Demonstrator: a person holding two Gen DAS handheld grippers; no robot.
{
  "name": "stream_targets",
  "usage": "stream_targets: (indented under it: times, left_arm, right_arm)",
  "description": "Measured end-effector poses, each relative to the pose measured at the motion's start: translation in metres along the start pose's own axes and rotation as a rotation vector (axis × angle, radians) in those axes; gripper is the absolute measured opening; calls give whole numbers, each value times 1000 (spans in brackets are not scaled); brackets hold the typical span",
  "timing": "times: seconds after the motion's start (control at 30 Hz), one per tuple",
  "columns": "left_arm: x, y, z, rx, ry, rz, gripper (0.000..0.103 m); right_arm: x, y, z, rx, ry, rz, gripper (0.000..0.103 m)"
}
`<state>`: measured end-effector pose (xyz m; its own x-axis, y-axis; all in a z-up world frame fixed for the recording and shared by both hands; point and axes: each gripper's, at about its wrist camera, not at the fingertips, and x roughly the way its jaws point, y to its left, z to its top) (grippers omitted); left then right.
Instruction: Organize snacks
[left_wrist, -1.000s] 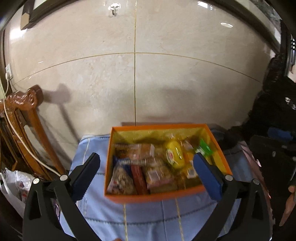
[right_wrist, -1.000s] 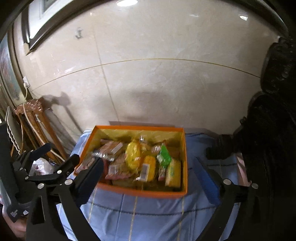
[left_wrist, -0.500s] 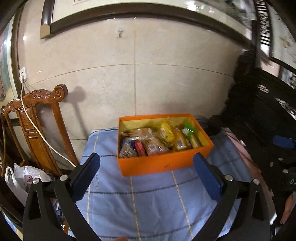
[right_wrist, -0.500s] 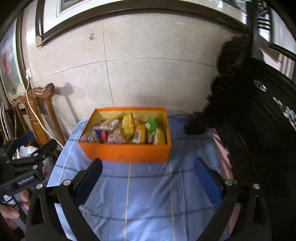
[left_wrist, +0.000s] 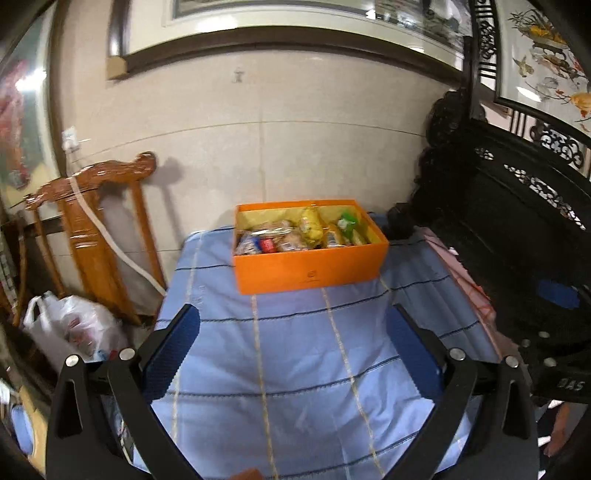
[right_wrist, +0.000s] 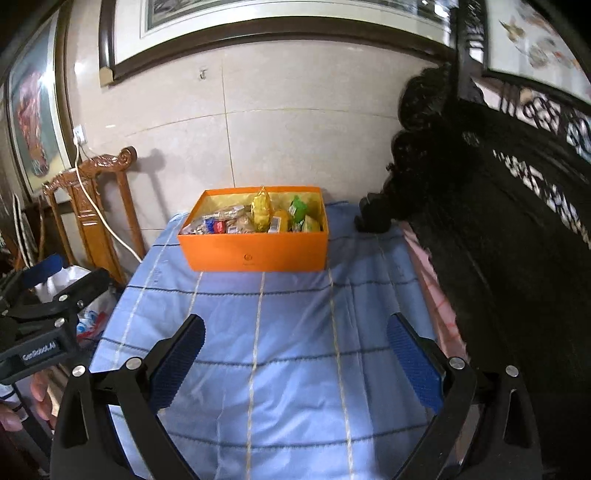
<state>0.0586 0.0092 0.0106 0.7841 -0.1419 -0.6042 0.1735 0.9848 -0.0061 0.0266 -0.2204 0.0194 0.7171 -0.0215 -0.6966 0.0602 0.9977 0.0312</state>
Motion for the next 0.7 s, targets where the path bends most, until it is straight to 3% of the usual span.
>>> stream_targets:
  times: [0.17, 0.33, 0.7]
  left_arm:
    - [-30, -5, -12, -56, 16, 52, 99]
    - [-57, -26, -26, -26, -3, 140, 99]
    - [-85, -50, -45, -9, 10, 105, 99]
  right_arm:
    - [-22, -13, -18, 19, 28, 39, 99]
    - [-37, -20, -31, 8, 38, 72, 99]
    - [-62, -20, -42, -70, -1, 93, 99]
